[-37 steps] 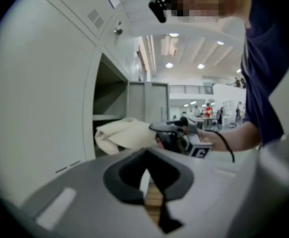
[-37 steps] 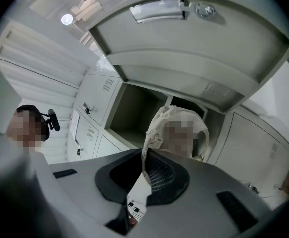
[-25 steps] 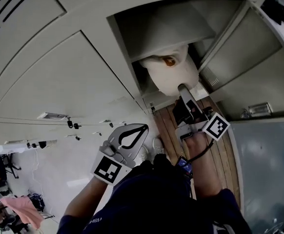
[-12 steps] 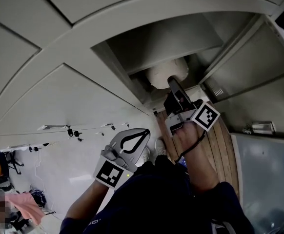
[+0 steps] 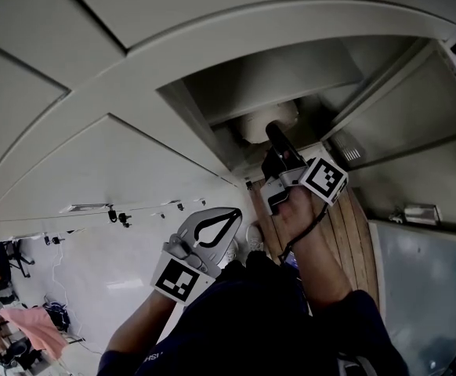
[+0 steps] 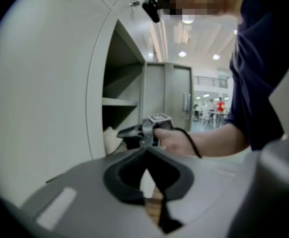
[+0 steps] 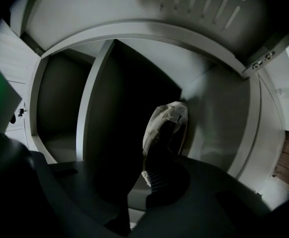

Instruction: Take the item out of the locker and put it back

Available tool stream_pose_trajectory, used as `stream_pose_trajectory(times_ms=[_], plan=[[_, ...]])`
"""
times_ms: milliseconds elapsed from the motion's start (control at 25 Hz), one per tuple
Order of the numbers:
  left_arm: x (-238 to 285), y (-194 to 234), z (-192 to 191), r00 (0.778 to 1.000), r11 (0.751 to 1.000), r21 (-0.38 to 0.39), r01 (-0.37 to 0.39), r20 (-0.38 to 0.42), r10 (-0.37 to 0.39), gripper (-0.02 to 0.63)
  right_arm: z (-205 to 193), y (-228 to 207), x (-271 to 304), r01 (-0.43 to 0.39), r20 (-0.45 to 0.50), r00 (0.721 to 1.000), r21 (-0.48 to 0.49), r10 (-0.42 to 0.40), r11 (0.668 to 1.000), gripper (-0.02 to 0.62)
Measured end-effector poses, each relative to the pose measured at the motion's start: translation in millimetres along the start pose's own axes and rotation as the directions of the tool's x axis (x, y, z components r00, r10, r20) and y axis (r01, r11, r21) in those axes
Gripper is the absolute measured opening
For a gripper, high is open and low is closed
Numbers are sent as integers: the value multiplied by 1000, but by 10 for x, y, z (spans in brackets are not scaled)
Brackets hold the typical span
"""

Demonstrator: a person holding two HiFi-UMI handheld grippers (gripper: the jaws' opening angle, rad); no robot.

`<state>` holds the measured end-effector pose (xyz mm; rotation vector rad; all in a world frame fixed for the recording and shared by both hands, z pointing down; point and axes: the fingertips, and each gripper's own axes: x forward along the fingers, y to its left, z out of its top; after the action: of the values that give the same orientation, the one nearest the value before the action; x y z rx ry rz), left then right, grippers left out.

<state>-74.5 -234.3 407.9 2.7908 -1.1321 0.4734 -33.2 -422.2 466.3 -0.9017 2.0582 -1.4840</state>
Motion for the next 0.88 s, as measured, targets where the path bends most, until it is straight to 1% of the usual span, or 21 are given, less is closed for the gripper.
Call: stream_pose_trajectory(times_ms=[240,560,640,720,880], plan=[[-23,19,5,1000,1000,-9,-8,10,8,5,-18,-143,37,62,0,998,65,-62,996,23],[-36,18,22,1000,1000,-16,-8,21,8,5,-44,-254,0,162,-22,987,48,-162,986,31],[-36,9,21,1000,1000,-11,-4,22,4,5,-49,-252,-17,170,-22,985,51,-169,984,35],[-39,0,16,1000,1000,-8,-1,21,2,5,-49,-236,-31,166,-19,986,53,-165,985,80],[-53,-37,35,1000,1000,-1,3,27,-3,5,-55,-212,-73,165,-16,986,52,-165,985,97]])
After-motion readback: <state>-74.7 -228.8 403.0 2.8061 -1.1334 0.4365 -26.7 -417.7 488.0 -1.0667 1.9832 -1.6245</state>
